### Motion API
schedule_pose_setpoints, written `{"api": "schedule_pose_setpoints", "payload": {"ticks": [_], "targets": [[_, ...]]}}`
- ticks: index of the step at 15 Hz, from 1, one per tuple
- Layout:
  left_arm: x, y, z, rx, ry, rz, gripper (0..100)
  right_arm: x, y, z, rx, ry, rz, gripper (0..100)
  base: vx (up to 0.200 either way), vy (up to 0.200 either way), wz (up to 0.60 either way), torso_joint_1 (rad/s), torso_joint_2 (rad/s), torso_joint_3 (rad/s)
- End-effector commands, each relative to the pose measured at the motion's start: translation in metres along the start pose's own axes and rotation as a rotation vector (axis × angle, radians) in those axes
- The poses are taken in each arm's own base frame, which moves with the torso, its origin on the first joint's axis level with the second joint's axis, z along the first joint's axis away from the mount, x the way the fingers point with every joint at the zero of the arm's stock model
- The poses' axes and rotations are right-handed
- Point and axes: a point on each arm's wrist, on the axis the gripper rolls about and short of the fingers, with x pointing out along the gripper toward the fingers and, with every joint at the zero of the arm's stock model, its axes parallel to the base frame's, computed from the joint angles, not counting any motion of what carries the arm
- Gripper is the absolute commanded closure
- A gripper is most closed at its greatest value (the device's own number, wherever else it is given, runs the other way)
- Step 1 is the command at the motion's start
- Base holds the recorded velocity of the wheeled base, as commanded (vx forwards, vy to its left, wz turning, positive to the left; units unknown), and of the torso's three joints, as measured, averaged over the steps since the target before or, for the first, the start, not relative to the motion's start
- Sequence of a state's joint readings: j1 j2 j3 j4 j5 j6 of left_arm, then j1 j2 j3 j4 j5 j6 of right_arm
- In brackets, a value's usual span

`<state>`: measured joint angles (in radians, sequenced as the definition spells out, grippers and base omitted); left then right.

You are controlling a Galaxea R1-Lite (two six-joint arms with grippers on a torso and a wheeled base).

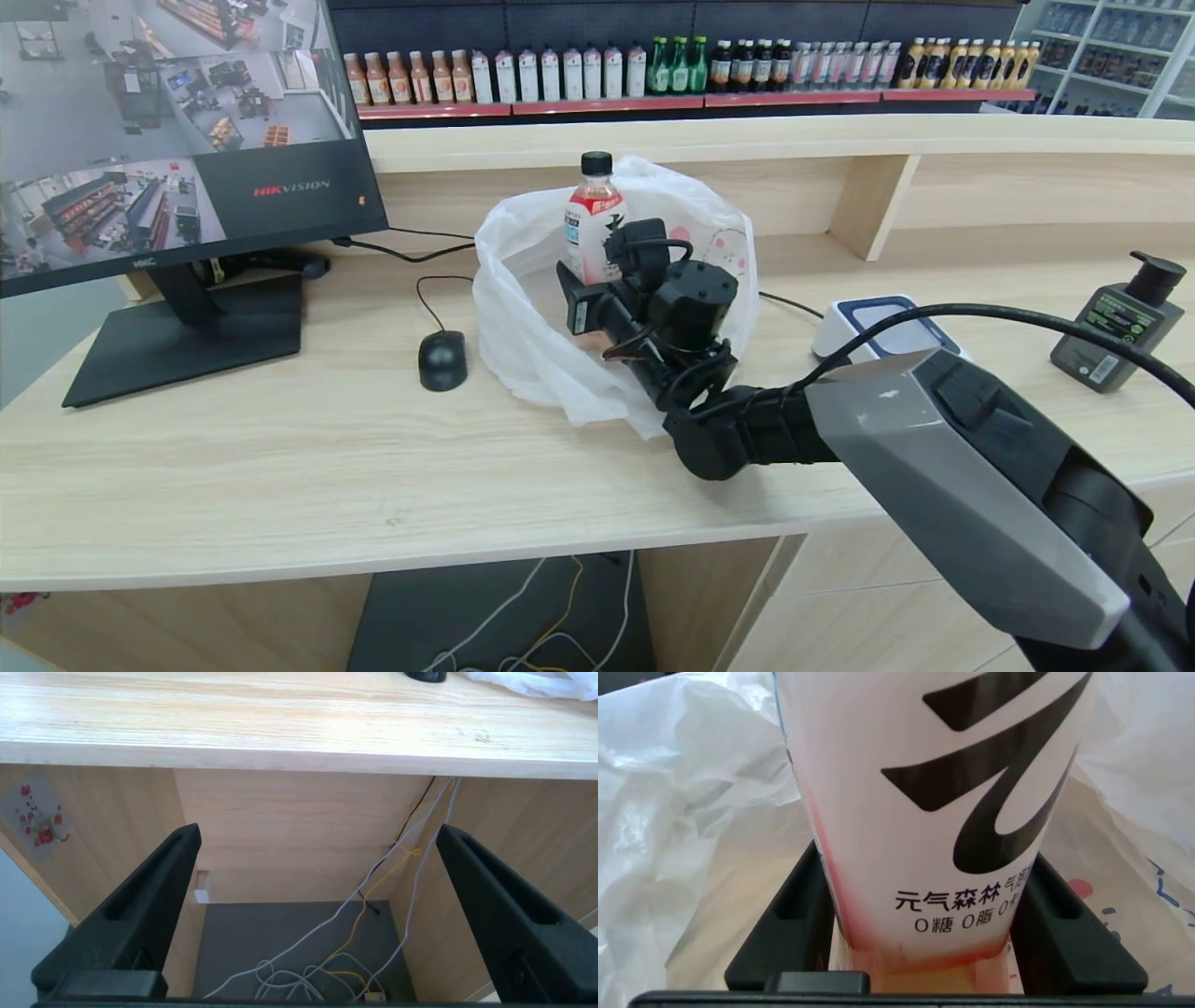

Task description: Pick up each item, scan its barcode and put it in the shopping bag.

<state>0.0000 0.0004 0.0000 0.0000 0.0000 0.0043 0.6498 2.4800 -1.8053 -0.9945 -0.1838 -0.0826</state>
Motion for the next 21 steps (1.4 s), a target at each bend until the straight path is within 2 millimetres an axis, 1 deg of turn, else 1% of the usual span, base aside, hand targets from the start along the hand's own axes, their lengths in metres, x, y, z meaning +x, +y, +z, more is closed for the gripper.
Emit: {"api": "schedule_pose_setpoints", "payload": {"ticks": [1,14,16,17,19,21], "targets": [[0.0000,0.0000,0.0000,0.000,0.000,0.000,0,-0.0002,0.0003,0.0002,0.000,0.001,0.000,100,0.000,0.000,0.00,0.000,0.00,0.000],[0.0000,0.0000,0.0000,0.000,0.000,0.000,0,-0.0050,0.0007,-0.0039,-0.007,0.012,0.011,100,0.000,0.000,0.00,0.000,0.00,0.000],[0.0000,0.0000,0.0000,0.000,0.000,0.000,0,-0.0058,0.0037,-0.0038,-0.003,0.005,0.011,100,0.000,0.000,0.00,0.000,0.00,0.000],[0.0000,0.0000,0.0000,0.000,0.000,0.000,0,-0.0064,0.0043,-0.0035,-0.001,-0.004,0.012,0,0.000,0.000,0.00,0.000,0.00,0.000],[0.0000,0.0000,0.0000,0.000,0.000,0.000,0,-0.0075,0.0088,-0.0026,0.004,-0.006,0.019,0,0.000,0.000,0.00,0.000,0.00,0.000],[0.0000,0.0000,0.0000,0.000,0.000,0.000,0,-0.0076,0.0086,-0.0009,0.004,-0.018,0.016,0,0.000,0.000,0.00,0.000,0.00,0.000]]}}
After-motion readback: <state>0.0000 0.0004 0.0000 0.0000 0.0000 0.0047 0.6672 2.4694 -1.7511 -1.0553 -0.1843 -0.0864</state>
